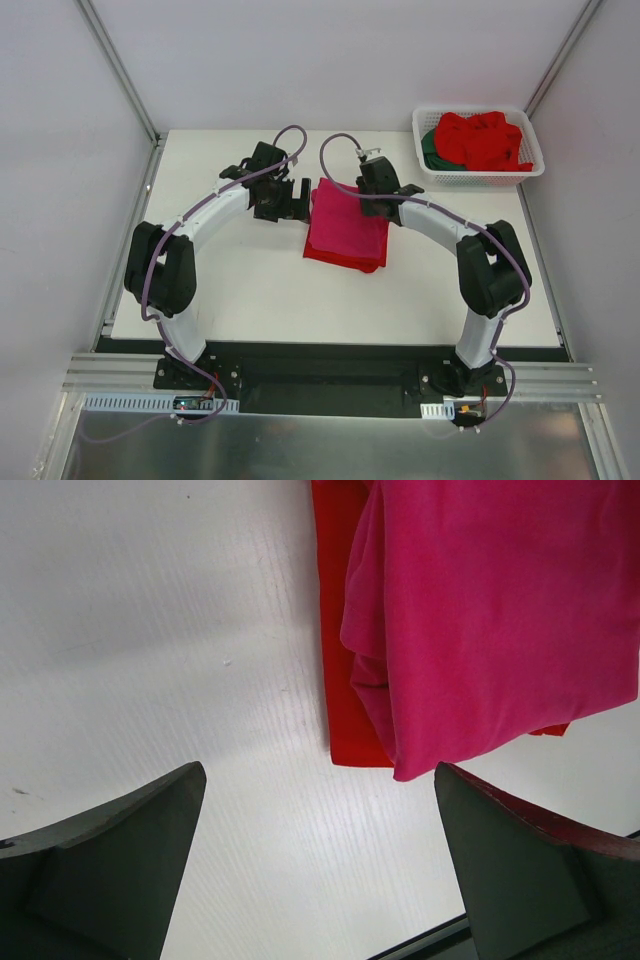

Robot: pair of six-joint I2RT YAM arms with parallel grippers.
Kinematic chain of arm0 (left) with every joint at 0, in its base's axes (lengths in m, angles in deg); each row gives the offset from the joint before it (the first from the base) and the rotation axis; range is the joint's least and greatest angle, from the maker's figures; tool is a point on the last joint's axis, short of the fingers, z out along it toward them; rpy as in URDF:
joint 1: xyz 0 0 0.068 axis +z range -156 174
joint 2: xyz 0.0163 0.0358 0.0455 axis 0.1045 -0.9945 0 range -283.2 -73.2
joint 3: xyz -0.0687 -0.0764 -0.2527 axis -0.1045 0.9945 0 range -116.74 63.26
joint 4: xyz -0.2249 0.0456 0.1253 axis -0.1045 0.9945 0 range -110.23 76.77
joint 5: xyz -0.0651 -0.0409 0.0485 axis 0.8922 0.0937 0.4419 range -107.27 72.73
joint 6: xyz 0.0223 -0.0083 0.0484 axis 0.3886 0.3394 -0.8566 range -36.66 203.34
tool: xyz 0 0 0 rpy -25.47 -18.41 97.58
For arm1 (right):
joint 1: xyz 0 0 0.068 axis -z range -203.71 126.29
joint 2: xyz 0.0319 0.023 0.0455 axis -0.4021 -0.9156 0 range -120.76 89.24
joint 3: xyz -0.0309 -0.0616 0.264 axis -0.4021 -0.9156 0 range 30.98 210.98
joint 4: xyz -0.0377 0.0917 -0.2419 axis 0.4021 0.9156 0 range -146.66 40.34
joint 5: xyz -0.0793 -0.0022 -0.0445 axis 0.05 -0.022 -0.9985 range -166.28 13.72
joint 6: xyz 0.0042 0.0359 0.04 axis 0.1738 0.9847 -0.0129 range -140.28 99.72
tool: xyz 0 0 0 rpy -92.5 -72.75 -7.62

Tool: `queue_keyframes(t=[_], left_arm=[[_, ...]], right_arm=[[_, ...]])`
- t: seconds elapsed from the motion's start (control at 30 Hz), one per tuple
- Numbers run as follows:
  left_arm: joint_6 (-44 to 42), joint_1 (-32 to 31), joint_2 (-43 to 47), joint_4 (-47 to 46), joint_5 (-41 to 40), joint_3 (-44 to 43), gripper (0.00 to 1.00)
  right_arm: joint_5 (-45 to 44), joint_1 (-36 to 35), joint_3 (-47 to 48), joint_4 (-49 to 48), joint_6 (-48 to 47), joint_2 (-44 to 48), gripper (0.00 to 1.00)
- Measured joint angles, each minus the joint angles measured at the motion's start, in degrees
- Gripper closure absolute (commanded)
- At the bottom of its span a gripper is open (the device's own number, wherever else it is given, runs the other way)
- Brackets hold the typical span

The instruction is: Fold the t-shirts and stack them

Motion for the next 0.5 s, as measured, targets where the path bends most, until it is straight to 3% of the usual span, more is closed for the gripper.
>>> queue_keyframes(t=[0.5], left_arm=[[0.0,-0.4,0.0,0.0,0.0,0.2,0.01]], right_arm=[[-2.0,-0.3,0.6,1.4,-0.6,-0.4,0.7]])
